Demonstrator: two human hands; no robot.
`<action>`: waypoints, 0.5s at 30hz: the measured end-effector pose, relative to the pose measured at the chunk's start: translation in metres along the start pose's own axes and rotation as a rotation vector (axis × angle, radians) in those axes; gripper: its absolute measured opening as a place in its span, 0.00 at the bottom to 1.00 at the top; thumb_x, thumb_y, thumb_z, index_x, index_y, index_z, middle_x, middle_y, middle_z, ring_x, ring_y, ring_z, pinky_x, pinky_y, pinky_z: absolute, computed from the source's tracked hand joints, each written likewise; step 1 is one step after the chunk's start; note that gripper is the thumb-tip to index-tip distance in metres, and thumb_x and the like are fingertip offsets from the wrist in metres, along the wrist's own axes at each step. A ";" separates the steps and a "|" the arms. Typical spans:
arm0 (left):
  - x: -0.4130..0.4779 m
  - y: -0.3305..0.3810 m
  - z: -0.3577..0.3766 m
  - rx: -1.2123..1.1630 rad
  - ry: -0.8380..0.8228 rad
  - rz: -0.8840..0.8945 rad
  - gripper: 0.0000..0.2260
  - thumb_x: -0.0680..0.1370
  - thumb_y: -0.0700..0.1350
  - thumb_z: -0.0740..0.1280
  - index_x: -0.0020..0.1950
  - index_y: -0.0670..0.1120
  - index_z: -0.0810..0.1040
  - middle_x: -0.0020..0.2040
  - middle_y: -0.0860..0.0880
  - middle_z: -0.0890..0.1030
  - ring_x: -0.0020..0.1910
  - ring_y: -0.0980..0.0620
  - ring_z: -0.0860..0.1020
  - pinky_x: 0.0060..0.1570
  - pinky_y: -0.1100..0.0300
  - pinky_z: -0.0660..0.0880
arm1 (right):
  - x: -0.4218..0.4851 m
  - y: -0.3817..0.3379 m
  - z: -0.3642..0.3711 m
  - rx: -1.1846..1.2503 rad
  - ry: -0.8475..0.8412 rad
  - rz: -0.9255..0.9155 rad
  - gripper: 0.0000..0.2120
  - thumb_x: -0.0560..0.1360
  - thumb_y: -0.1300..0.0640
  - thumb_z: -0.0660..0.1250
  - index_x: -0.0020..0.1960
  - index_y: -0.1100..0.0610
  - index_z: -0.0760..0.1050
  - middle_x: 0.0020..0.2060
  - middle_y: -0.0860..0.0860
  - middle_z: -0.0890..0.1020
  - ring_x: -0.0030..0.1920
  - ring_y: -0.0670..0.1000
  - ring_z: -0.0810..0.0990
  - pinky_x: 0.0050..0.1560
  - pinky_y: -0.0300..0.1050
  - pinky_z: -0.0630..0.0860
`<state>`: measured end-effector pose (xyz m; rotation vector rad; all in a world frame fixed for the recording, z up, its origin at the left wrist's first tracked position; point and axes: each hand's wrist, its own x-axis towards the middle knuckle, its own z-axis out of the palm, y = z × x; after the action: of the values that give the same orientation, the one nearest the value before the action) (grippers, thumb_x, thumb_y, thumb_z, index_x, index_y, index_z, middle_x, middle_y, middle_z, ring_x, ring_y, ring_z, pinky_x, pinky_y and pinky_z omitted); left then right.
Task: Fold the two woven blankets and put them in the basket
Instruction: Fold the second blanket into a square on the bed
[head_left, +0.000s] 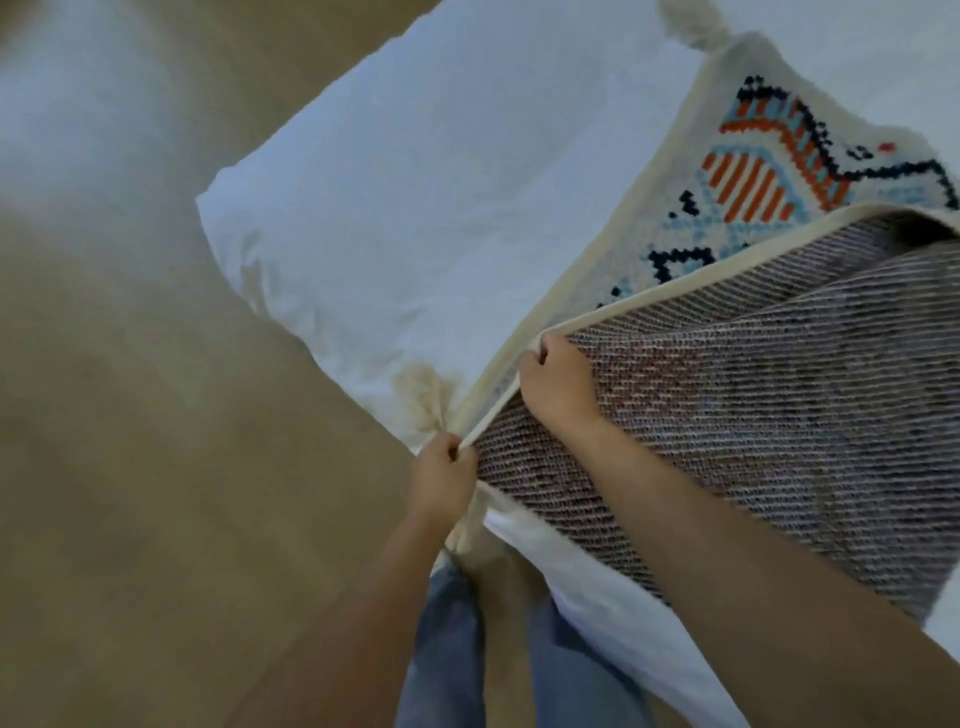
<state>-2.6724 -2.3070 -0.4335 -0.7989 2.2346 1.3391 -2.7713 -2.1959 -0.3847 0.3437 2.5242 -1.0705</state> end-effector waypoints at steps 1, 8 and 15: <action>0.004 -0.006 -0.004 -0.009 -0.013 -0.008 0.10 0.76 0.40 0.61 0.34 0.45 0.68 0.30 0.50 0.70 0.32 0.51 0.68 0.30 0.58 0.62 | 0.002 -0.003 0.007 0.003 0.026 0.005 0.16 0.76 0.59 0.58 0.32 0.55 0.58 0.28 0.51 0.65 0.28 0.50 0.63 0.29 0.46 0.58; 0.028 -0.033 -0.017 0.029 -0.064 0.036 0.05 0.76 0.42 0.65 0.45 0.40 0.77 0.43 0.42 0.78 0.41 0.43 0.76 0.38 0.54 0.70 | 0.006 0.000 0.048 -0.041 0.040 0.072 0.11 0.79 0.57 0.57 0.38 0.57 0.66 0.34 0.51 0.72 0.34 0.51 0.70 0.33 0.46 0.63; 0.036 -0.038 -0.021 0.145 -0.218 0.149 0.25 0.71 0.41 0.71 0.65 0.45 0.65 0.54 0.46 0.73 0.49 0.45 0.75 0.46 0.52 0.74 | -0.009 0.013 0.056 -0.015 -0.085 0.022 0.24 0.74 0.67 0.60 0.66 0.51 0.63 0.56 0.53 0.74 0.53 0.53 0.75 0.57 0.53 0.75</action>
<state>-2.6756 -2.3498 -0.4711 -0.4212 2.2209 1.2466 -2.7445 -2.2286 -0.4250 0.3142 2.4470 -1.0351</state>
